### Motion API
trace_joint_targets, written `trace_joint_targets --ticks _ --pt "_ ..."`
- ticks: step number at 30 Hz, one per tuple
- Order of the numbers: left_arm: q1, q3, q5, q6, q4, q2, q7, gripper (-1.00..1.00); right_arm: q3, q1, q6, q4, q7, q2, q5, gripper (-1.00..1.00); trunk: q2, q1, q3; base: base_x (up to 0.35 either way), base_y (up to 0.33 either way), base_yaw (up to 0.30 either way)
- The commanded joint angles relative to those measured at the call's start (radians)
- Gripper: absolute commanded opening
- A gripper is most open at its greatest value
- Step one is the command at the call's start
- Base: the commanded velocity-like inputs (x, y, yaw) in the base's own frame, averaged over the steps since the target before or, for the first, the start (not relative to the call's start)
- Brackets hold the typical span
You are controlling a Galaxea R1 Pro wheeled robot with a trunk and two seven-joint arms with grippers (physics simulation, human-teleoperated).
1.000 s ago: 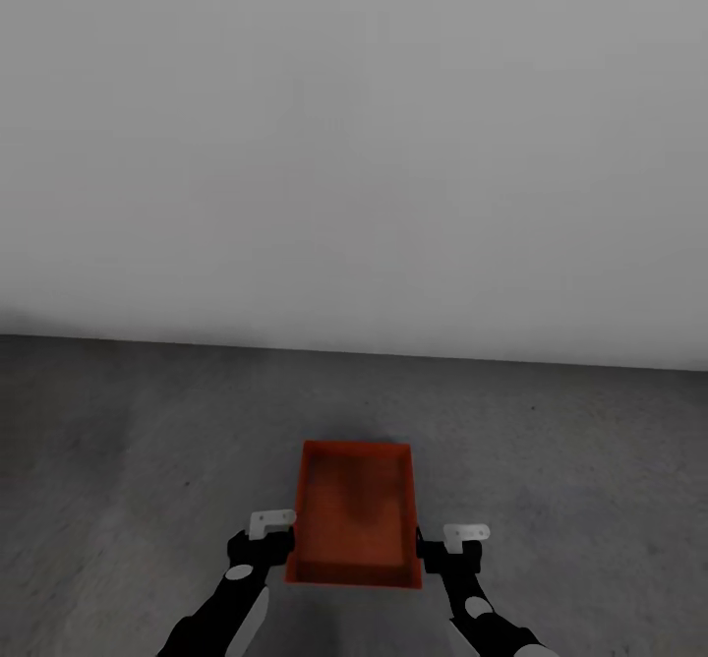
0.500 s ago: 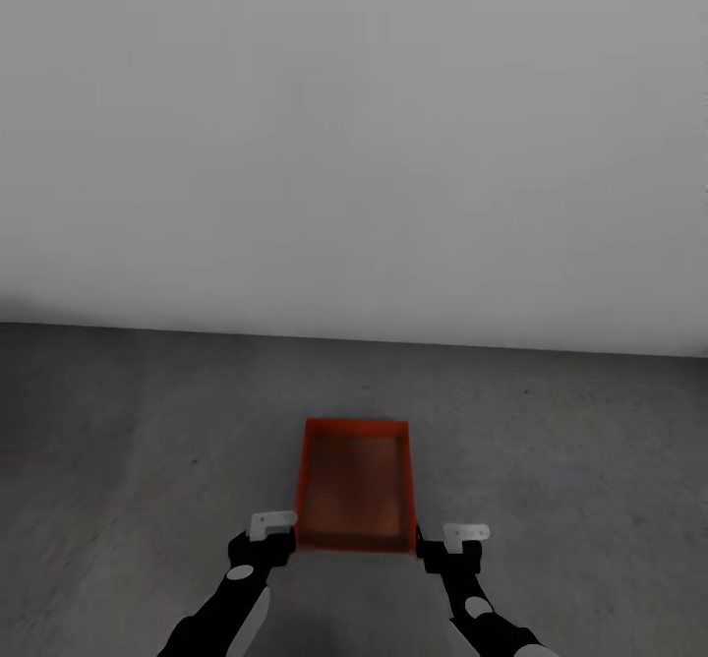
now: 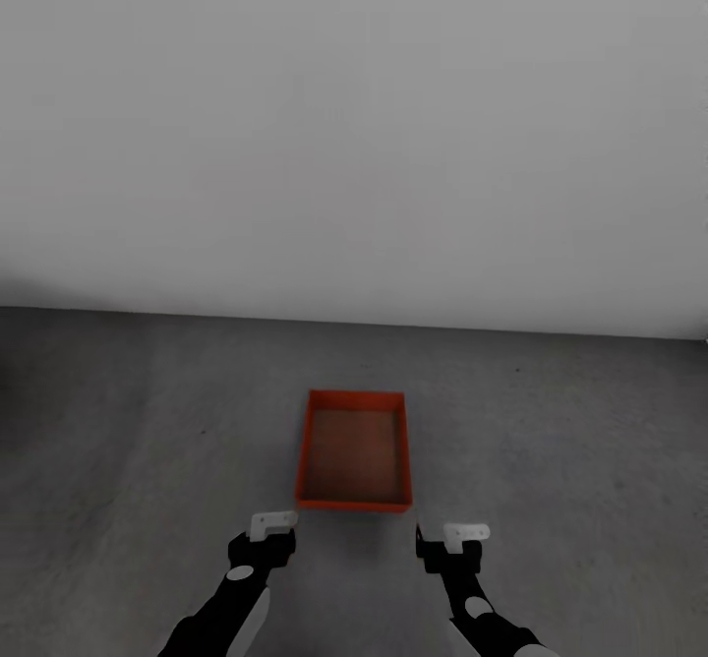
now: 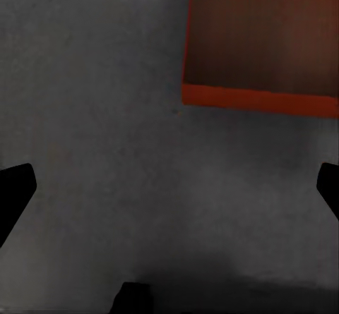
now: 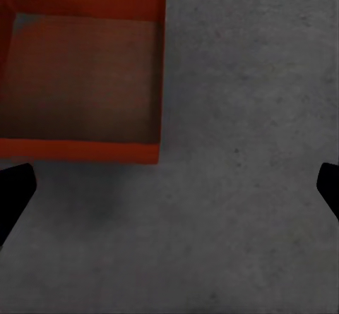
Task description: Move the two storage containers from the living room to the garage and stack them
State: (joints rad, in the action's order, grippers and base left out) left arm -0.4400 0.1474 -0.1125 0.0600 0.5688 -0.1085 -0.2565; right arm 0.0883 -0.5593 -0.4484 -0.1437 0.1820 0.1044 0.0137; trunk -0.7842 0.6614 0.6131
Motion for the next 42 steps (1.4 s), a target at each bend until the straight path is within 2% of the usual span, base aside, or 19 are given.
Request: trace_joint_targets --ticks 1,42 --pt "0.000 0.008 -0.010 0.005 0.002 0.001 -0.009 1.00 0.008 -0.001 -0.001 0.001 0.010 0.000 0.002 1.00 -0.001 0.000 0.001 -0.342 0.000 0.000" --pt "0.000 0.008 -0.010 0.004 0.001 0.002 -0.009 1.00 0.008 -0.001 -0.001 0.001 0.010 0.000 0.002 1.00 -0.001 0.000 0.001 -0.345 0.000 0.000"
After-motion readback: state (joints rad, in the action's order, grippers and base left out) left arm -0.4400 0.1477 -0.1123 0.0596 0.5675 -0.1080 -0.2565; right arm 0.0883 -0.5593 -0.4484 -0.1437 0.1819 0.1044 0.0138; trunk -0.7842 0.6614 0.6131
